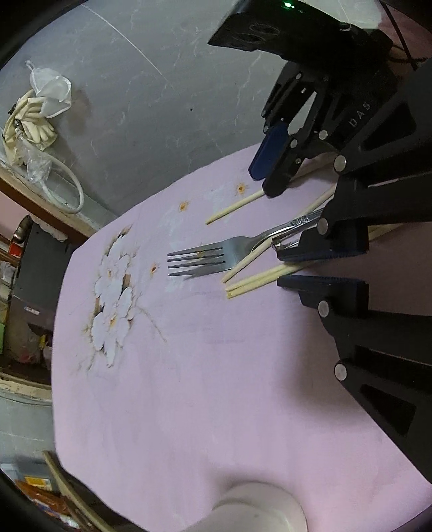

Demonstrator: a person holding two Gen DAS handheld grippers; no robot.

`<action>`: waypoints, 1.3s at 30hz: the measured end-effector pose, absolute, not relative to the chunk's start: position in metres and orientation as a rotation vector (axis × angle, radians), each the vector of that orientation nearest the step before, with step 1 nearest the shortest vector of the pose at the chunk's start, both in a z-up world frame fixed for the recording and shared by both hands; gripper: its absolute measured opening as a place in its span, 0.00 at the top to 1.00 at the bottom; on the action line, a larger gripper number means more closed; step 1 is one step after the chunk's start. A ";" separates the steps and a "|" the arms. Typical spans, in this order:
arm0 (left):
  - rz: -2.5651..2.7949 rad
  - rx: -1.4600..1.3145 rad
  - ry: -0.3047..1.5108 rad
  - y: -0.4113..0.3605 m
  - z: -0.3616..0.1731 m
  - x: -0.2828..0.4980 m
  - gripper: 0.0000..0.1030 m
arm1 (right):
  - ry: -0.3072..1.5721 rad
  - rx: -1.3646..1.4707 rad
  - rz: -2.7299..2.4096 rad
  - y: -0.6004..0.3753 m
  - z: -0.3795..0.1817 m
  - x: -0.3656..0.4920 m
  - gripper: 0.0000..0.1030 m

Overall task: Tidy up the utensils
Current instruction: 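Grasp a wooden chopstick with the left tool while the right tool grasps another chopstick, then carry both chopsticks into the white holder and open both tools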

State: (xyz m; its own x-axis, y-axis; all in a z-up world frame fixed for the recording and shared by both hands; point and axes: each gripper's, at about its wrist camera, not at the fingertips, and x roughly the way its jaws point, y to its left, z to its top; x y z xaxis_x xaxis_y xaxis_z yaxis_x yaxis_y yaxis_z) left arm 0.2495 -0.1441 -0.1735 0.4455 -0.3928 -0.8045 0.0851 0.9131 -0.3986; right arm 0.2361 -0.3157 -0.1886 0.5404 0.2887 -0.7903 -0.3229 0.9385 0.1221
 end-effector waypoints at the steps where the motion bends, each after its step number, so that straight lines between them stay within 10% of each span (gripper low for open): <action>1: -0.310 -0.335 1.081 -0.143 -0.175 0.251 0.92 | 0.933 -0.030 0.365 -0.317 -0.189 0.237 0.78; 31: -0.285 -0.398 1.095 -0.129 -0.159 0.253 0.93 | 1.116 -0.030 0.368 -0.292 -0.188 0.287 0.77; 39: -0.251 -0.405 1.021 -0.113 -0.132 0.236 0.93 | 1.155 0.053 0.365 -0.294 -0.187 0.291 0.96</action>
State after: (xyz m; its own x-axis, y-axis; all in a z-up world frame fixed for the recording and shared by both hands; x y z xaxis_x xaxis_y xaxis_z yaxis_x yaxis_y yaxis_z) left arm 0.2361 -0.1126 -0.1323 0.5030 -0.3870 -0.7728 0.0155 0.8981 -0.4396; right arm 0.2915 -0.2936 -0.1874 0.3518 0.3085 -0.8838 -0.2548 0.9400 0.2267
